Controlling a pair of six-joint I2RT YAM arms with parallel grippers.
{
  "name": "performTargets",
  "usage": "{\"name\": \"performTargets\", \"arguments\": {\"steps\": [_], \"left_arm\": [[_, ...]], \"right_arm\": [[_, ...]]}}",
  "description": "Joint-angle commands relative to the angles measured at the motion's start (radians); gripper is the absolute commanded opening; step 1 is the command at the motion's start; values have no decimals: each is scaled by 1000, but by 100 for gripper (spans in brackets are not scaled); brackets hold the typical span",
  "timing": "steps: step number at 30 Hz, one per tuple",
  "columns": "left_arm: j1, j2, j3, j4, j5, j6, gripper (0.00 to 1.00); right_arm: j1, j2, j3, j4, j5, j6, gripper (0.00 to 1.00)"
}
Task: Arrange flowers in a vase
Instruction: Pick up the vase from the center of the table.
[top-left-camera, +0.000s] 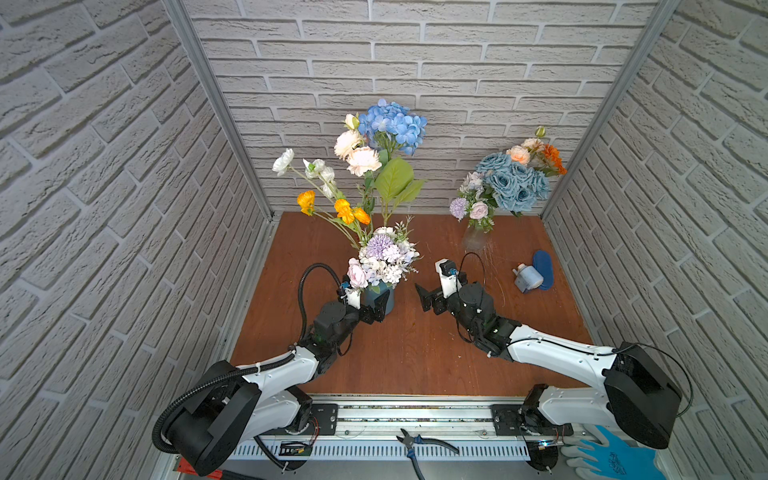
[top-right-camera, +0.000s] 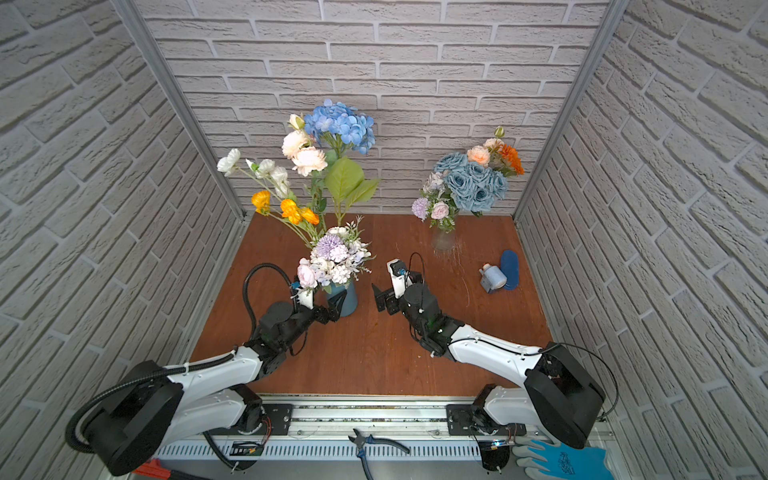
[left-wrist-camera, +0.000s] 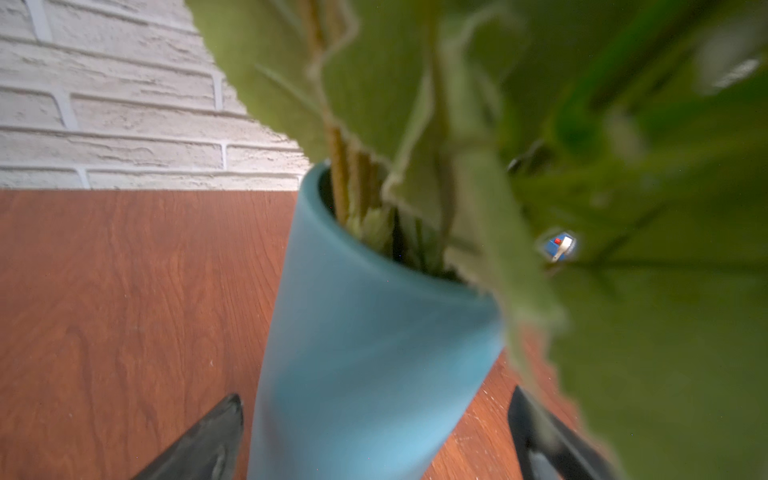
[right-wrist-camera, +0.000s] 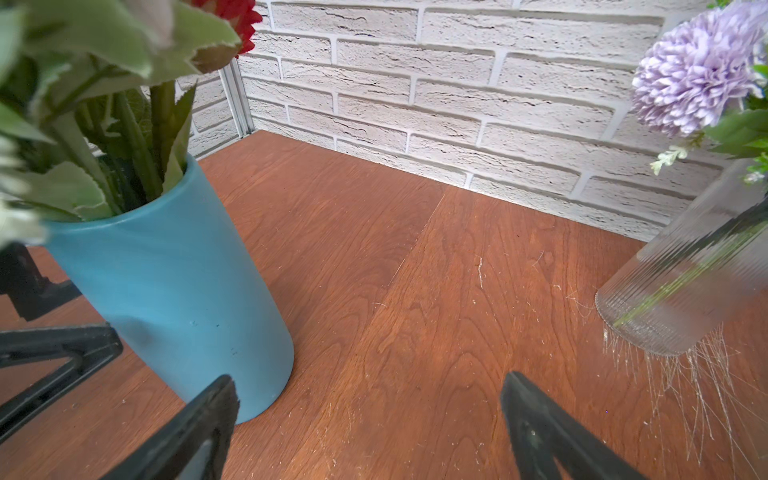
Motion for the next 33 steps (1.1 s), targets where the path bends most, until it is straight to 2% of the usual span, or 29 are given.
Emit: {"name": "performTargets", "arguments": {"steps": [1, 14, 23, 28, 33], "left_arm": [[-6, 25, 25, 128, -26, 61, 98], [-7, 188, 70, 281, -16, 120, 98], [-6, 300, 78, 419, -68, 146, 98], [-6, 377, 79, 520, -96, 157, 90], [-7, 429, 120, 520, -93, 168, 80]], "right_arm": [[0, 9, 10, 21, -9, -10, 99], [-2, 22, 56, -48, -24, -19, 99], [-3, 55, 83, -90, -22, -8, 100], [-3, 56, 87, -94, -21, -14, 100], [-4, 46, 92, -116, -13, -25, 100]]}}
